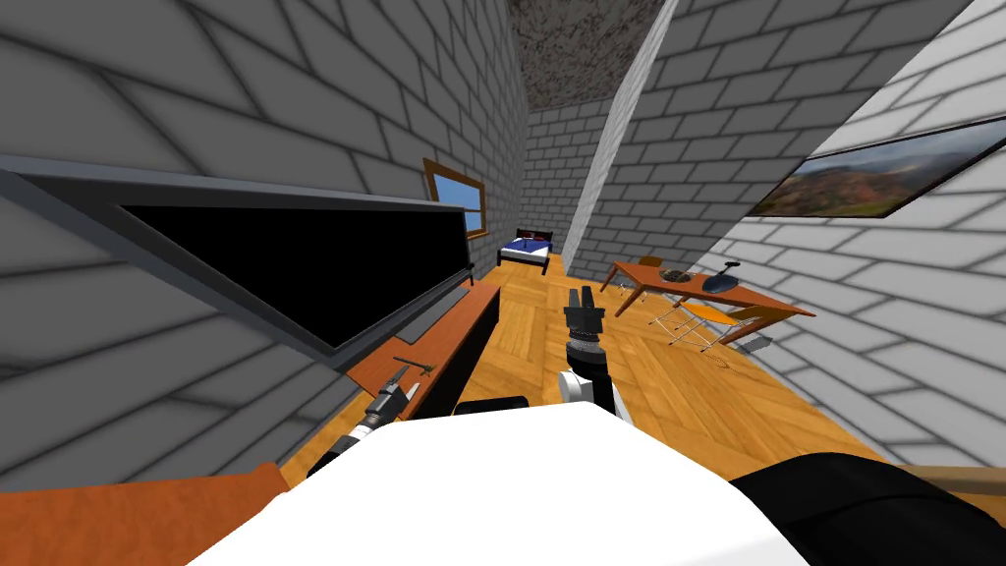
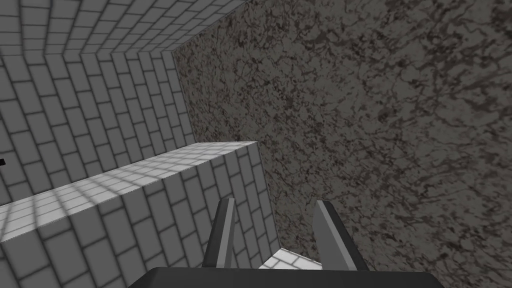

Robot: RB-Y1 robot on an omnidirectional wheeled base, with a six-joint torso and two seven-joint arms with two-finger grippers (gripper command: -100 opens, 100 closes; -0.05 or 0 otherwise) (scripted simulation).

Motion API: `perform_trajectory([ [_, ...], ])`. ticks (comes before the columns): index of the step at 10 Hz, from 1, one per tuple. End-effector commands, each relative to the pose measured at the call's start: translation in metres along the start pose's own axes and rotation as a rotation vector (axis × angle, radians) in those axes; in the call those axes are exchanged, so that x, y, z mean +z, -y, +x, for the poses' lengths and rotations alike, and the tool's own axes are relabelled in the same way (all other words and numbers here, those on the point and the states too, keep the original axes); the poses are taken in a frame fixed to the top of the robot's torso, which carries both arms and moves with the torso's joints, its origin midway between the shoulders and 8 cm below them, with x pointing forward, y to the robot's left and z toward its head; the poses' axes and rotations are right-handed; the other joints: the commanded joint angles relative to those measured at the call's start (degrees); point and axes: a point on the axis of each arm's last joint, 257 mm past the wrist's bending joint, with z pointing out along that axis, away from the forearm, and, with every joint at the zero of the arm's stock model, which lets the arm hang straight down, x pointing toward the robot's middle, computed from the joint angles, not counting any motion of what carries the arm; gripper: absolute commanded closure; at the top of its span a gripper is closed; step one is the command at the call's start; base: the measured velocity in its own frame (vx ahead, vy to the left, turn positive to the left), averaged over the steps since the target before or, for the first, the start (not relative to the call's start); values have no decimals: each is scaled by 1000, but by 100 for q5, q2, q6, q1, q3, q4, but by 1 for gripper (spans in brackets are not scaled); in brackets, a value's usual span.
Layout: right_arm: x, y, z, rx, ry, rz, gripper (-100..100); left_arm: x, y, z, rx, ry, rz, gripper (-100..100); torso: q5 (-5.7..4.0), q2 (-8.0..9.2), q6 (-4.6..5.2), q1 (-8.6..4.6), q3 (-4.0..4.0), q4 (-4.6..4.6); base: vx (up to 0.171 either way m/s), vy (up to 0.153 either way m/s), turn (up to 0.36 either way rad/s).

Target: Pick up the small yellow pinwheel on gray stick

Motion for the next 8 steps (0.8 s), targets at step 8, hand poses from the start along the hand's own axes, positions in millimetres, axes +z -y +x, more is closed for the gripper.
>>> perform_trajectory([
  [8,0,0,0,0,0,0,0,-44,-62,-49,-131,76,-183,-100,2,1,-1,9,0,0,-30,34,-267],
])
